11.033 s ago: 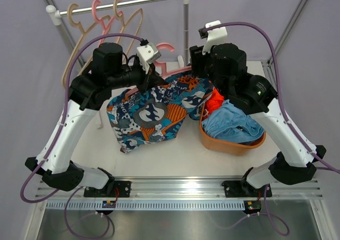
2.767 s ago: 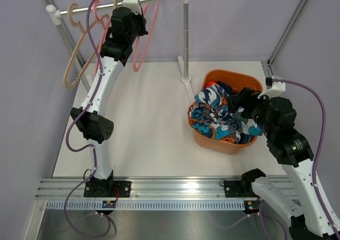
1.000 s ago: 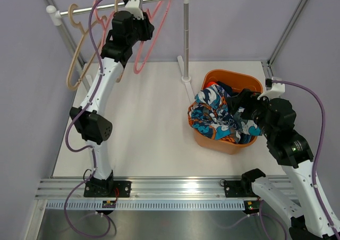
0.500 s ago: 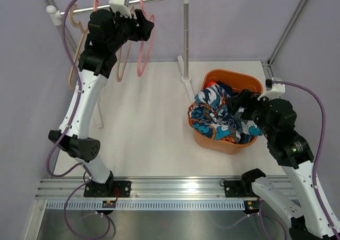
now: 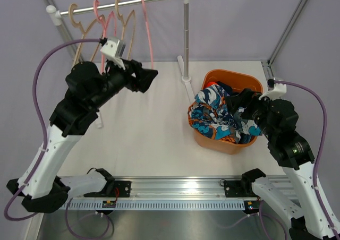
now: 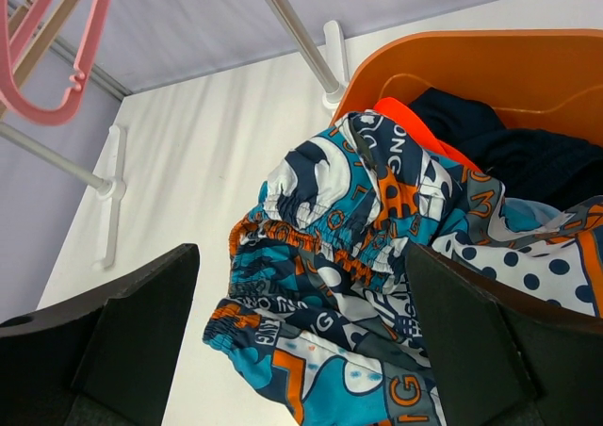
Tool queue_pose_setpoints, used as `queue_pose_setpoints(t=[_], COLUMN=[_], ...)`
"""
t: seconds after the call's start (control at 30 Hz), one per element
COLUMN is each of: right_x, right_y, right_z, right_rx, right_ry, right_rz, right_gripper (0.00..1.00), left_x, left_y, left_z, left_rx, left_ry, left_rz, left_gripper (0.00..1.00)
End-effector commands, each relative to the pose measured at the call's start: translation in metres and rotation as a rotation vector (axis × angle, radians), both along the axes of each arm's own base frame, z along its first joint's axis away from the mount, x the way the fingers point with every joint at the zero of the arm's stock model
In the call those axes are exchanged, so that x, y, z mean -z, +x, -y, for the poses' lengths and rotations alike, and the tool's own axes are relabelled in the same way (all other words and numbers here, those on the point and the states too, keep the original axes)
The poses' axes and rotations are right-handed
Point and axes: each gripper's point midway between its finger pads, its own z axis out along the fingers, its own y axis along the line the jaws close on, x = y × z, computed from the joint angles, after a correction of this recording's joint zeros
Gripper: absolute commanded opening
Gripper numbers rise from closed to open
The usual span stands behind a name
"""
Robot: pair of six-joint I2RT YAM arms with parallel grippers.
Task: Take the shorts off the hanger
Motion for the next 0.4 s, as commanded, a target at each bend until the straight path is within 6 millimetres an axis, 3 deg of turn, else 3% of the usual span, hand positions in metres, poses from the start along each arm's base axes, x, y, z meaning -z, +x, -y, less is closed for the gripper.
queue_pose_setpoints(t=[0.0,0.17,0.37], right_x=[-0.017,-0.014,-0.015], right_y=[0.002,-0.001,-0.003], right_z=[-0.003,0.001,0.005], right_rx=[-0.006,0.015,0.035], right_ry=[0.039,0.052,0.073], right_rz=[0.055,0.074,0.097], right_gripper=[0.99,0.99,1.0], left_x=[0.029,0.047,0.073], left_y=[-0.008,-0.027,-0.036], left_z=[-0.005,-0.027,-0.037], left_rx=[-0.028,-0.056,-0.059], left_ry=[-0.019,0.025,0.09], left_rz=[-0.054,-0.067,-0.087], left_gripper=[0.7,0.72,0.73])
